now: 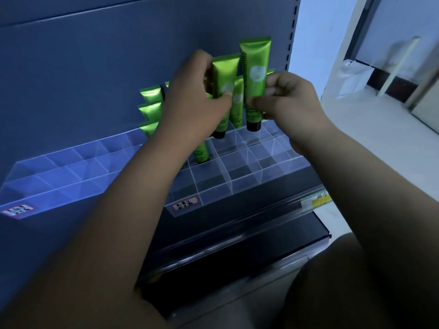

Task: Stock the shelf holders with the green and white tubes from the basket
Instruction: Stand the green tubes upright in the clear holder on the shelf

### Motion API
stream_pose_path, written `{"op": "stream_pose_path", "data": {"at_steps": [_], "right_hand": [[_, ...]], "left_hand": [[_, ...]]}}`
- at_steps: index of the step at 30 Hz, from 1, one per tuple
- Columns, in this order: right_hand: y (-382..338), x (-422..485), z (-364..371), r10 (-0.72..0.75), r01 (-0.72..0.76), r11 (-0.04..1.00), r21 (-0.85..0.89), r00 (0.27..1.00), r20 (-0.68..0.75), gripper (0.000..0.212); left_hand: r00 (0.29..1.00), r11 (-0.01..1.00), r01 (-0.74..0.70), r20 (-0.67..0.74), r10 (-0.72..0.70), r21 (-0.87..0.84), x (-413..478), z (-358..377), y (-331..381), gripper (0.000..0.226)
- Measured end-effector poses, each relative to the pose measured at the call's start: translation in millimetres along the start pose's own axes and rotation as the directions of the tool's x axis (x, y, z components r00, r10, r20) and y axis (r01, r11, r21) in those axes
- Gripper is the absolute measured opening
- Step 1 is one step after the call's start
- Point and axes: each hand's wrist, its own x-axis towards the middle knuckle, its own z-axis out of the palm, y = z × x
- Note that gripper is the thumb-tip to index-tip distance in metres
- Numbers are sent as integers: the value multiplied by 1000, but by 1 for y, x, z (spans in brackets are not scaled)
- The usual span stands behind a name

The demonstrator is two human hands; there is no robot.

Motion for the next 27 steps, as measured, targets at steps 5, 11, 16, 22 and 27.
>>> {"op": "stream_pose_path", "data": {"at_steps": [5, 11, 16, 22, 27], "right_hand": [[-1, 3, 0, 13, -13, 1000, -18, 999, -37, 19], [-1, 2, 1, 46, -49, 997, -56, 997, -56, 15], [1, 1, 2, 71, -78, 991, -106, 995, -73, 16], [4, -1, 1, 96, -102, 981, -164, 994, -44, 19], [6, 1, 1, 114, -120, 977, -177, 993, -44, 24]], "left_hand": [[1000, 995, -15, 25, 17, -94, 6, 0, -1, 30], [997, 997, 35, 68, -31, -63, 5, -3, -7, 24], [994, 1000, 10, 105, -12, 22, 3, -4, -14, 27], [991, 994, 34, 127, -47, 100, -1, 5, -20, 27], [988, 990, 27, 149, -48, 140, -1, 9, -24, 29]]}}
